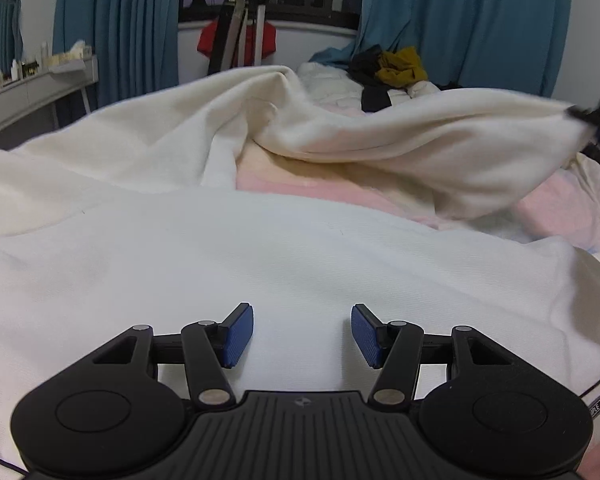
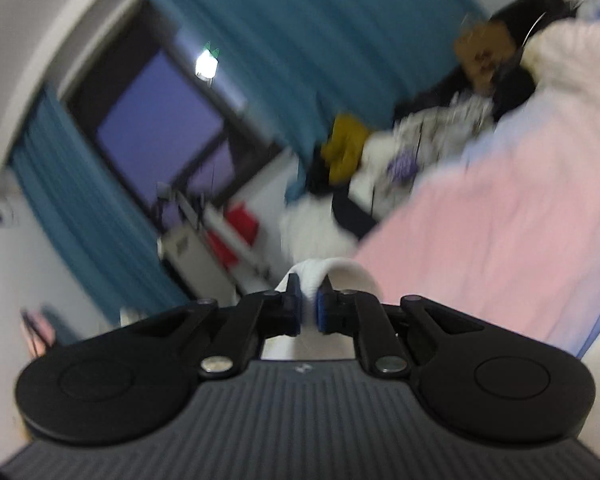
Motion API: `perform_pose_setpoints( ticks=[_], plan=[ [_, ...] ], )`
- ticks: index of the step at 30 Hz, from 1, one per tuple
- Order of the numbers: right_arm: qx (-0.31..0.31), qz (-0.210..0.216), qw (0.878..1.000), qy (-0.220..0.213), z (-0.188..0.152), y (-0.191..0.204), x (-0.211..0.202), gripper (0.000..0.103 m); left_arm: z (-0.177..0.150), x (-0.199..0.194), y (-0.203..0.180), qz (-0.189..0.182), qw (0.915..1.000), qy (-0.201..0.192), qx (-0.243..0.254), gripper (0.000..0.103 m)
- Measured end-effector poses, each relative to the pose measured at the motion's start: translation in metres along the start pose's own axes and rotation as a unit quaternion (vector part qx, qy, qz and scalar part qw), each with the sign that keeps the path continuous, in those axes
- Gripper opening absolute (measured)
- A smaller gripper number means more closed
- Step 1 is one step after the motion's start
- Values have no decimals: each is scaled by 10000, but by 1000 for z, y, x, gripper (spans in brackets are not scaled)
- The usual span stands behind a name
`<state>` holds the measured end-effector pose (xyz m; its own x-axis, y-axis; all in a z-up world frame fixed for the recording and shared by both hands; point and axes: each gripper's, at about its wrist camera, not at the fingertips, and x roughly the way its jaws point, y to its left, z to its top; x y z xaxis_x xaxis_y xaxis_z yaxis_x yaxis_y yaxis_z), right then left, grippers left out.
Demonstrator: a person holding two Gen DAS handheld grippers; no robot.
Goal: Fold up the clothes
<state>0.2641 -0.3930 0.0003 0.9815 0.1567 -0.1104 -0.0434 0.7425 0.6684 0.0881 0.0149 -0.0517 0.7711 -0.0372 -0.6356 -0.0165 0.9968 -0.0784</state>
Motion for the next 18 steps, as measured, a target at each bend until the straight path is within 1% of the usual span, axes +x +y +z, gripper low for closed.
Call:
perform_pose_setpoints(
  ticks=[3,6,8,10,11,13,14,15,16,18],
  plan=[
    [-151,-268,9970,-708,38,3,-23,10,1,-3,2,-57,9999,-24,-93,57],
    [-248,-685,9885,-1328,73,-2,-34,10,2,-6,2,-96,9998,-100,-123,57],
    [-532,-950,9795,-1692,84,-6,-34,10,2,-6,3,-107,9998,-119,-149,57],
    [-787,-1328,9683,-1965,84,-18,-31,10,3,-3,2,-86,9997,-105,-178,57],
    [-682,-1557,9672,-1890,80,-32,-26,10,4,-1,2,-87,9997,-74,-202,57],
    [-144,-1966,9705,-1390,72,-71,-8,10,5,5,1,-108,9996,10,-257,57],
    [45,-2110,9706,-1159,65,-86,0,10,5,8,0,-112,9996,36,-257,57],
    [97,-2216,9698,-1017,59,-95,6,10,5,11,0,-113,9996,51,-238,57],
    [132,-2263,9695,-931,53,-101,11,10,6,13,-1,-96,9997,53,-215,57],
    [140,-2157,9717,-954,45,-98,12,10,7,15,-1,-69,9997,31,-215,57]
  ],
)
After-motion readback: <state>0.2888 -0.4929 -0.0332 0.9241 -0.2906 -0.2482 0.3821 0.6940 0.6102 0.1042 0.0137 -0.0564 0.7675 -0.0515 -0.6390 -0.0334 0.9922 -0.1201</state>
